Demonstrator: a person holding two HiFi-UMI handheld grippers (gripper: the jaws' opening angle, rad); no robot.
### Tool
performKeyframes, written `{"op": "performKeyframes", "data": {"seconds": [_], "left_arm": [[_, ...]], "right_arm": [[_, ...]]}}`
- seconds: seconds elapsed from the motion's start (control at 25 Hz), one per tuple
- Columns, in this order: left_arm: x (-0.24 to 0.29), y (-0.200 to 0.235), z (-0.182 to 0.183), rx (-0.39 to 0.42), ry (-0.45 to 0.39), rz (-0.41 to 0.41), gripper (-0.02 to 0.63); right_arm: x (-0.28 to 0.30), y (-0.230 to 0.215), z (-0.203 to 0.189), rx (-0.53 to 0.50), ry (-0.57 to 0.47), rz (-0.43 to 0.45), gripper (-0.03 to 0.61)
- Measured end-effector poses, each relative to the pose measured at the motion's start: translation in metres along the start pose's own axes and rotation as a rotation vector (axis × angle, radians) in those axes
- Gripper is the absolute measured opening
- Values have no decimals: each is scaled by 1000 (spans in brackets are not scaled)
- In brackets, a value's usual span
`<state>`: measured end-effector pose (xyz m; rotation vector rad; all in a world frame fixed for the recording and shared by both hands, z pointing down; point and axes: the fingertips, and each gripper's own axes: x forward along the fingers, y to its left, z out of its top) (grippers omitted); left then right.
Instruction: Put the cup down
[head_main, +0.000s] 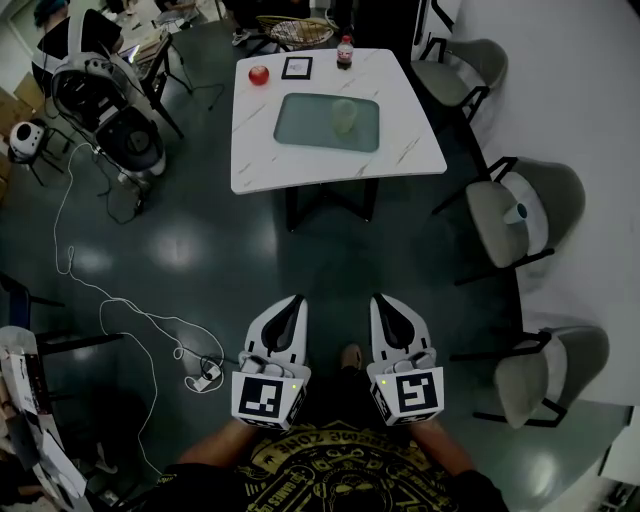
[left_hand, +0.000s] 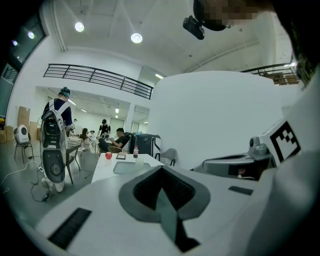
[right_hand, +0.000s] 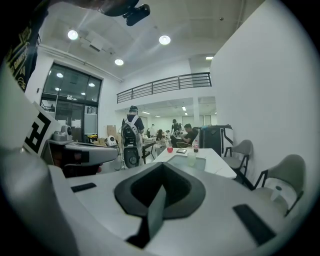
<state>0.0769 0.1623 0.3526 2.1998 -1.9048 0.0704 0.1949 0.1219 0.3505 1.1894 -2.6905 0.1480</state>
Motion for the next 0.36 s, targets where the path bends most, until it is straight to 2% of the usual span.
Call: {"op": "performKeyframes", "data": {"seconds": [0.16, 0.36], "left_arm": [[1, -1, 2, 5, -16, -15, 9], [-2, 4, 6, -11, 18, 1, 9]], "right_arm": [[-1, 0, 1, -3, -3, -11, 5], [0, 2, 3, -1, -3, -15, 3]]}}
